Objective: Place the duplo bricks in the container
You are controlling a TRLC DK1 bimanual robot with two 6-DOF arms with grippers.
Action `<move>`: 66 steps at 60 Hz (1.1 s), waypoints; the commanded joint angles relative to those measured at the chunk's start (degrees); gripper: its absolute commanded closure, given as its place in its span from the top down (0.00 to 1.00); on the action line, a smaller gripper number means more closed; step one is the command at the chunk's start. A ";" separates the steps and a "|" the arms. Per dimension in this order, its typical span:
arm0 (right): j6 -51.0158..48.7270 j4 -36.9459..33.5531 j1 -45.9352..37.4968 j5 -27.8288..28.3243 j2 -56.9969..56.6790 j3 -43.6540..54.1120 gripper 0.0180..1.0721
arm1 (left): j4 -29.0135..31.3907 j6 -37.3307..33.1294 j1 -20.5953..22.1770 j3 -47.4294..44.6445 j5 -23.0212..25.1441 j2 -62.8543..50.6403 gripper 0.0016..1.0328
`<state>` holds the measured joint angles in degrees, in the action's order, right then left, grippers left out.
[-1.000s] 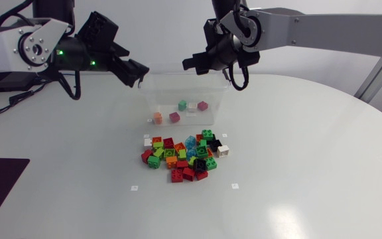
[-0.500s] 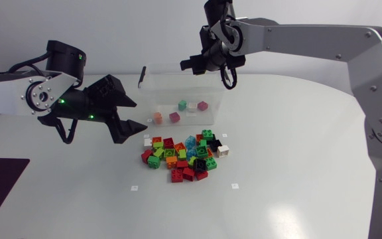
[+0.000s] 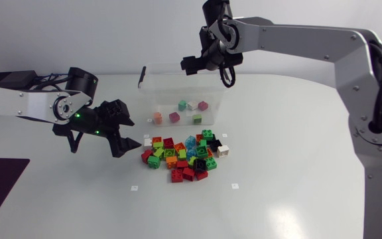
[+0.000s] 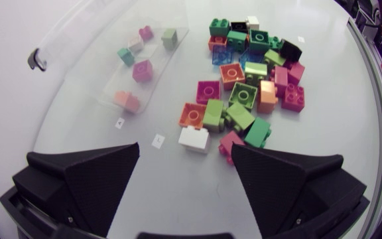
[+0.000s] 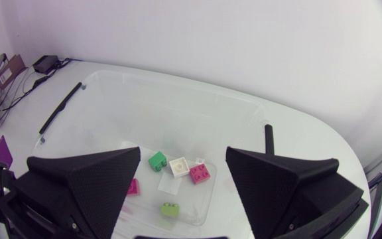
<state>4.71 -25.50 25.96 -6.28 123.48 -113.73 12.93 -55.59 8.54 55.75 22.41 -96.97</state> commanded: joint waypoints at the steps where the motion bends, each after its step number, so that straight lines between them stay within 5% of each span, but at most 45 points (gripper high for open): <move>1: 1.44 0.18 0.24 -0.57 -5.53 3.25 0.95 | -0.45 -3.82 -1.33 1.65 0.09 -4.02 0.93; 39: -1.11 10.91 -3.89 2.94 -34.45 43.77 0.95 | 4.30 -11.12 -0.45 12.37 4.48 -17.11 0.92; 60: -0.40 16.62 -4.07 4.35 -37.88 59.94 0.95 | 6.23 -10.24 2.45 13.69 4.66 -19.66 0.88; 66: -0.32 16.62 -2.93 4.35 -37.35 61.44 0.95 | 6.58 -8.04 2.63 14.74 4.66 -20.72 0.79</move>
<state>4.27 -10.00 22.06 -2.15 86.56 -54.06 18.59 -64.93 10.90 68.38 26.57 -115.57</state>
